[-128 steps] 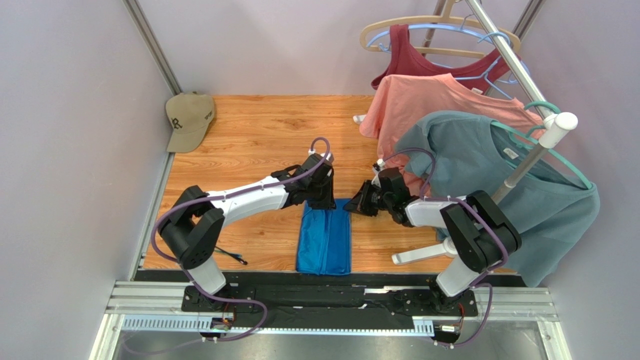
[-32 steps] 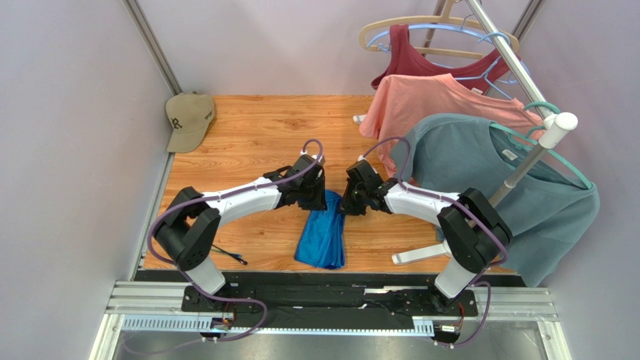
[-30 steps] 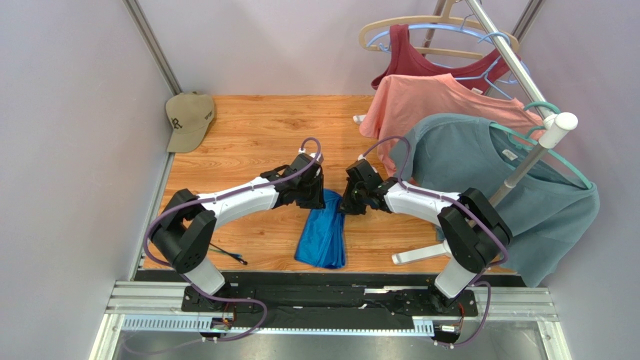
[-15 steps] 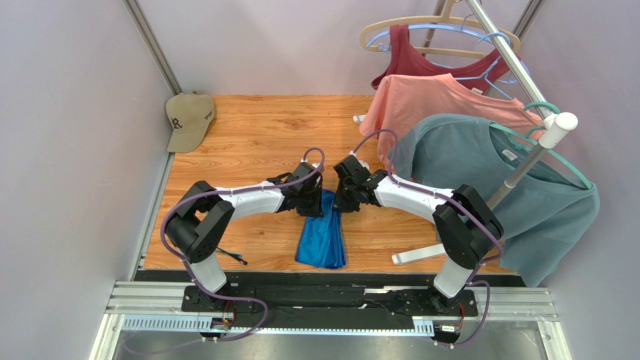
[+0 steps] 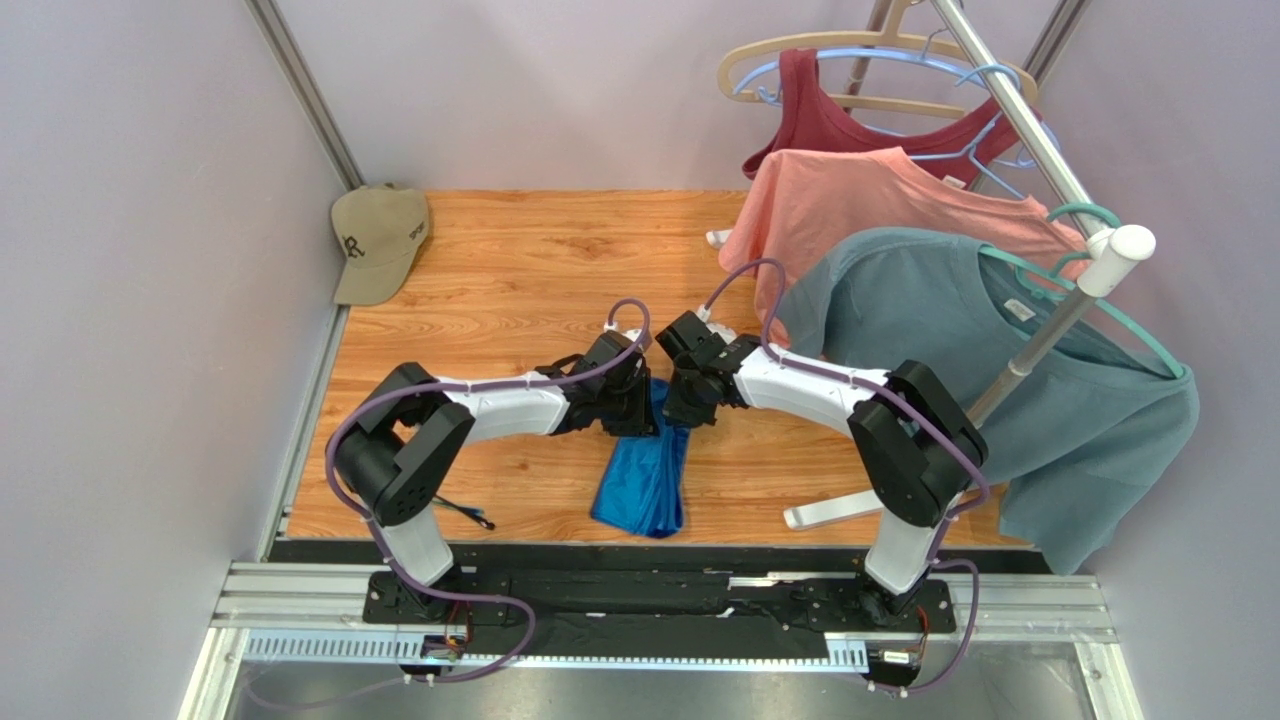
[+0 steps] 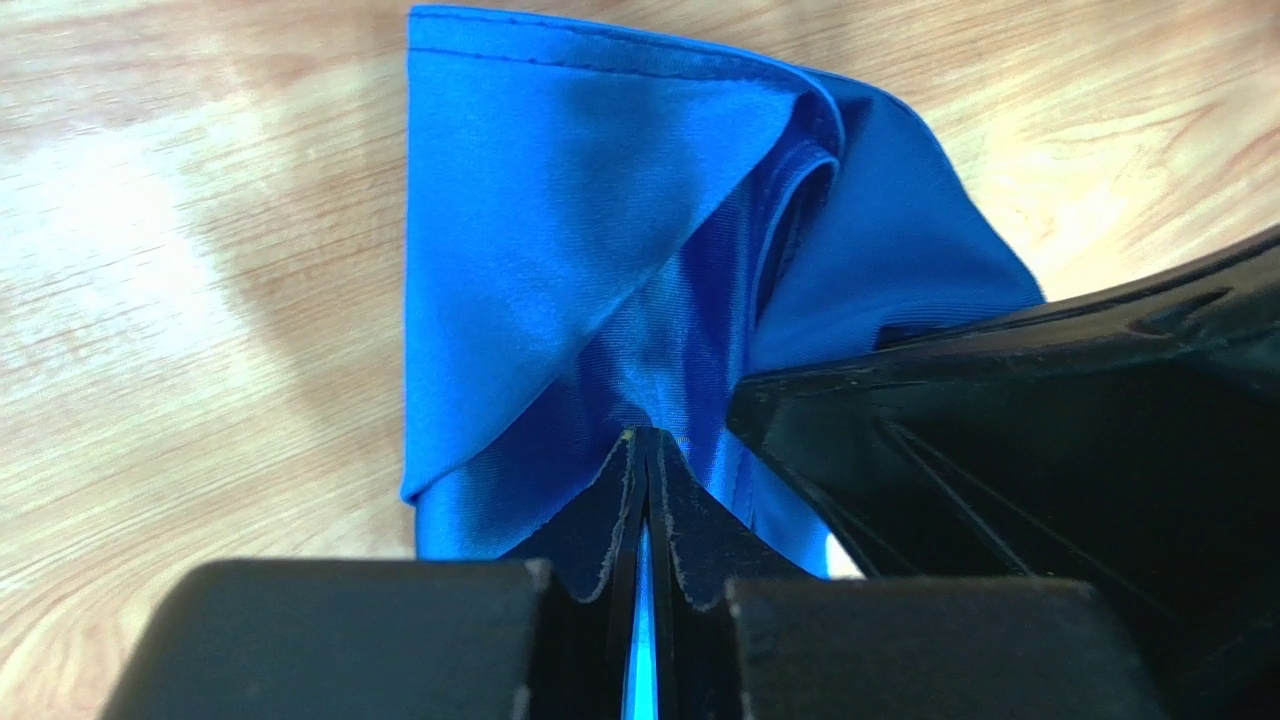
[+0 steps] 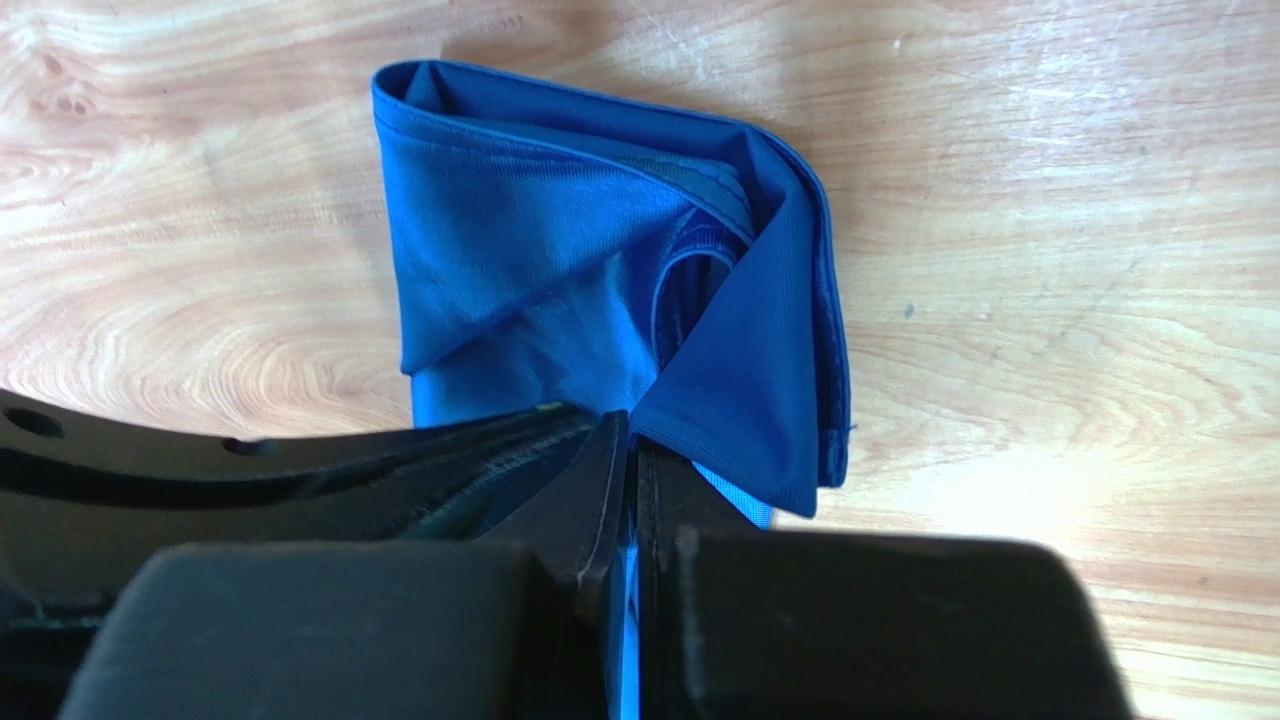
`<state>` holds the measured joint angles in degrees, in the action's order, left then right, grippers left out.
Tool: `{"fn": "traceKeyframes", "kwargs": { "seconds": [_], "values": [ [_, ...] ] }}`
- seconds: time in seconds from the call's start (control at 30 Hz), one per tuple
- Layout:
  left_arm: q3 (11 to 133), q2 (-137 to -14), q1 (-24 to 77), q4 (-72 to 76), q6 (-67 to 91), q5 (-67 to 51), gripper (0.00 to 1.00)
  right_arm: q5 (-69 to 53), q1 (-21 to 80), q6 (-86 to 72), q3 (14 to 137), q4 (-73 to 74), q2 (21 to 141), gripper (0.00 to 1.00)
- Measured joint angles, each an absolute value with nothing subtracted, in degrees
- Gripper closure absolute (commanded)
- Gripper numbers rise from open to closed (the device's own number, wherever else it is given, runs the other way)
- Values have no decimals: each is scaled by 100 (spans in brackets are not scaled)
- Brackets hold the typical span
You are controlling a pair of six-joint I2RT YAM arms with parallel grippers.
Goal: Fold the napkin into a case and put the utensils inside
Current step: Fold the 2/3-rectangle-folded napkin at the center of the board.
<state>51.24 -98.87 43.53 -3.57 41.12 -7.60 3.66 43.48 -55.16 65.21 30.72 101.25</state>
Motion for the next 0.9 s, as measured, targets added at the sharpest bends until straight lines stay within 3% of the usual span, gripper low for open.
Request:
{"fn": "traceKeyframes", "kwargs": {
  "seconds": [0.3, 0.6, 0.63, 0.73, 0.8, 0.87, 0.9],
  "values": [
    [5081, -9959, 4357, -89, 4206, -895, 94, 438, 4348, -5881, 6694, 3070, 10353, 100],
    [4963, -9832, 4359, -25, 4136, -845, 74, 517, 4342, -6125, 7039, 3271, 10757, 100],
    [4952, -9765, 4359, -123, 4117, -805, 70, 523, 4342, -6134, 7054, 3273, 10770, 100],
    [4912, -9373, 4357, -576, 3992, -611, 47, 541, 4342, -6145, 7087, 3269, 10798, 100],
    [4908, -9008, 4351, -821, 3916, -504, 41, 541, 4342, -6143, 7111, 3264, 10820, 100],
    [4901, -8656, 4346, -932, 3850, -443, 24, 532, 4318, -6119, 7133, 3242, 10836, 100],
    [4901, -8532, 4344, -941, 3802, -445, 21, 519, 4309, -6101, 7133, 3234, 10836, 100]
  ]
}}
